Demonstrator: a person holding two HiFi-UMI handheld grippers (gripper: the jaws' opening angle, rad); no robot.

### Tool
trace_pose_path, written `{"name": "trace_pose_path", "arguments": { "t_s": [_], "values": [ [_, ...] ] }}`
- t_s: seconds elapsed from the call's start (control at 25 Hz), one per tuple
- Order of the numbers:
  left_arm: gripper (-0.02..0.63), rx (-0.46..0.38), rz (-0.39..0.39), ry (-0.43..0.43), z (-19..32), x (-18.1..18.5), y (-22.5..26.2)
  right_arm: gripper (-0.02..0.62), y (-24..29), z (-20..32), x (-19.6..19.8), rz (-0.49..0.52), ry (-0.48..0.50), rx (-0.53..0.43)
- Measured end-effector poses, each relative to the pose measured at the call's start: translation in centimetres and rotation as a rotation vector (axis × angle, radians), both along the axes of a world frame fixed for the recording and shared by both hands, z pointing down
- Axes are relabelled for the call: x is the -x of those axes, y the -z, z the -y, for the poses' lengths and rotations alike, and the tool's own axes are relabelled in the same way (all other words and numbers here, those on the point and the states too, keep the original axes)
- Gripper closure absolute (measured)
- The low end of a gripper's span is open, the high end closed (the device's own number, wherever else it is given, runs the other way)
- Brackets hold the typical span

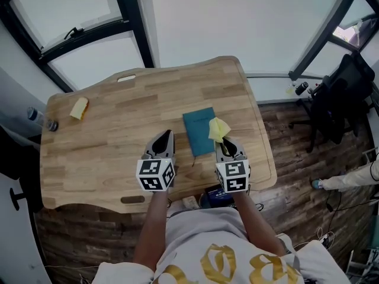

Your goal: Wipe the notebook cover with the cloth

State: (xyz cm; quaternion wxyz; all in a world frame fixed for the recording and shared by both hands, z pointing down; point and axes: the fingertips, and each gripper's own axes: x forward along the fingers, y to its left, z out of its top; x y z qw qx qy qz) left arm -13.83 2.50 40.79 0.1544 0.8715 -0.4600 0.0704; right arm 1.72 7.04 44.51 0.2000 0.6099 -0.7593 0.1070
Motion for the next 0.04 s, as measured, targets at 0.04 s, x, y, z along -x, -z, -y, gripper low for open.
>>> {"name": "trace_pose_path", "arguments": {
  "t_s": [0.04],
  "values": [
    [0.592, -0.007, -0.005, -0.008, -0.09, -0.08, 0.1, 0.558, -0.05, 0.0, -0.04, -0.004, -0.002, -0.002]
  ]
}}
